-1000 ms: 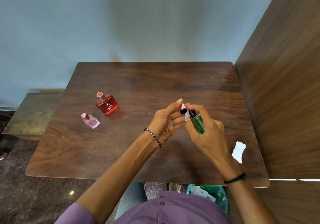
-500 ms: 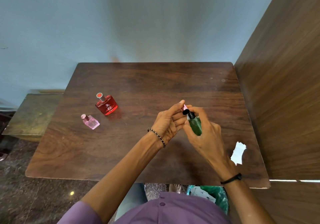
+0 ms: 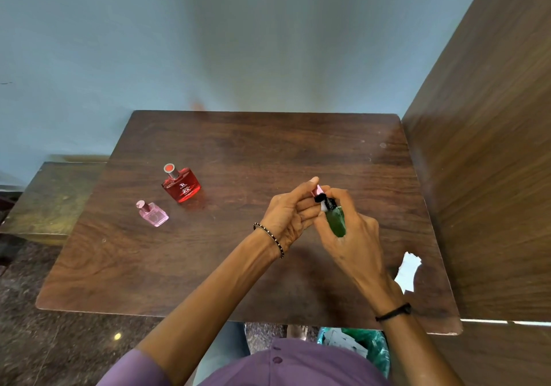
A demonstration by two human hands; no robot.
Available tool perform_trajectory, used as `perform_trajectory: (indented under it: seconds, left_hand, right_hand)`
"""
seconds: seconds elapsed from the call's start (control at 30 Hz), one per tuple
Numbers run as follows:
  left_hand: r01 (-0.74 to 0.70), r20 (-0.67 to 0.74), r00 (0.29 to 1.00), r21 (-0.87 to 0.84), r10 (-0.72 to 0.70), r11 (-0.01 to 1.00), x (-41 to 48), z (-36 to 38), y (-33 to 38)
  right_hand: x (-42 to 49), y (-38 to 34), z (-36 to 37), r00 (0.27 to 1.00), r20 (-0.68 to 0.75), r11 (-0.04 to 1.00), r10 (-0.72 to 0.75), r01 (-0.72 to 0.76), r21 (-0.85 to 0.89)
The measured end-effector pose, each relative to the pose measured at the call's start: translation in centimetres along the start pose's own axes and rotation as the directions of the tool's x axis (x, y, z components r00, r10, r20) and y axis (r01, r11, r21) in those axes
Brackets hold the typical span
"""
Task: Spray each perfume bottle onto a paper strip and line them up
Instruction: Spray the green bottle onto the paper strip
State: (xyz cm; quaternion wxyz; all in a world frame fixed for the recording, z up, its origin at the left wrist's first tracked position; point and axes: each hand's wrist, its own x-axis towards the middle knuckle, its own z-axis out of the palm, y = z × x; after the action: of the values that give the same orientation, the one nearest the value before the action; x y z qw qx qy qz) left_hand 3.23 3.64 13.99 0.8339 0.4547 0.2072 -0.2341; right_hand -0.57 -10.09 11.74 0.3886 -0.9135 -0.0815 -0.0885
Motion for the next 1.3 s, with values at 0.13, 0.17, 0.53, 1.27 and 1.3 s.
perform_trajectory:
  seconds: [0.13, 0.17, 0.53, 1.27, 1.3]
  left_hand:
    - [0.011, -0.007, 1.0, -0.011, -0.011, 1.0, 0.2, 0.2, -0.3]
    - [0.012, -0.007, 1.0, -0.019, -0.012, 1.0, 0.2, 0.2, -0.2]
    - [-0.001, -0.01, 1.0, -0.026, 0.001, 1.0, -0.3, -0.2, -0.2]
    - [-0.002, 0.022, 1.0, -0.007, 0.002, 1.0, -0.4, -0.6, -0.2]
    - [-0.002, 0.03, 1.0, 0.01, 0.001, 1.0, -0.5, -0.5, -0.2]
  right_hand:
    - [0.1, -0.1, 0.1, 0.999, -0.024, 1.0, 0.025, -0.025, -0.016]
    - [0.1, -0.2, 0.1, 1.0, -0.021, 1.0, 0.021, -0.021, -0.015]
    - [-0.1, -0.4, -0.8, 0.994, 0.012, 0.988, 0.112, -0.113, 0.107]
    - [-0.8, -1.2, -2.6, 0.929, 0.25, 0.796, 0.272, -0.363, 0.485]
    - [-0.7, -1.3, -2.5, 0.929, 0.256, 0.801, 0.266, -0.361, 0.478]
